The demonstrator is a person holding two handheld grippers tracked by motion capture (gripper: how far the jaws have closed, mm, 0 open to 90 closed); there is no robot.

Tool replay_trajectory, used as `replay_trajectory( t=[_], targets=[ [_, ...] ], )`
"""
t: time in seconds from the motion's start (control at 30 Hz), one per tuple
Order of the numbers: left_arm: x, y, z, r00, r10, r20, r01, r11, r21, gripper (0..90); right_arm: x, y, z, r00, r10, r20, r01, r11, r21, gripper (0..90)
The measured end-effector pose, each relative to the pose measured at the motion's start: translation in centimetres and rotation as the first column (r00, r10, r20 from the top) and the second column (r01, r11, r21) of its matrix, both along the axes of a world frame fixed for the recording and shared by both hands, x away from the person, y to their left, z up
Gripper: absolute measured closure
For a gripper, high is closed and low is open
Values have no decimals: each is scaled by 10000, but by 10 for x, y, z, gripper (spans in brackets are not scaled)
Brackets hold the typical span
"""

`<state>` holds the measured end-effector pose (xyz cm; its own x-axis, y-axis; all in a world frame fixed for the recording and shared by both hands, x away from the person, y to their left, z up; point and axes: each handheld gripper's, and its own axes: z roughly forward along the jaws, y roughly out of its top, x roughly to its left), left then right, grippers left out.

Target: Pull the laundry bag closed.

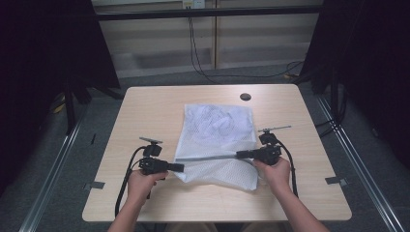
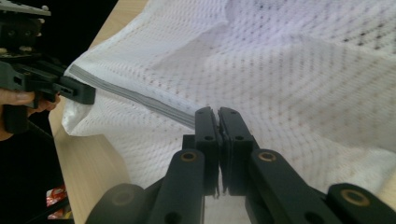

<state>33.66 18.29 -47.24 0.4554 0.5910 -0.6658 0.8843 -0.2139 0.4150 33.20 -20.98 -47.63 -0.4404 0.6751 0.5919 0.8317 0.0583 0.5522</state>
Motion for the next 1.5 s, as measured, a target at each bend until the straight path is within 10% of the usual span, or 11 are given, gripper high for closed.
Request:
replay_trajectory(
  t=[1.5],
  targets=[
    [-3,13,1,10000,79,18,-79,10000,25,891,1,-12,1,9995,-306,24,306,9995,-54,870]
  ],
)
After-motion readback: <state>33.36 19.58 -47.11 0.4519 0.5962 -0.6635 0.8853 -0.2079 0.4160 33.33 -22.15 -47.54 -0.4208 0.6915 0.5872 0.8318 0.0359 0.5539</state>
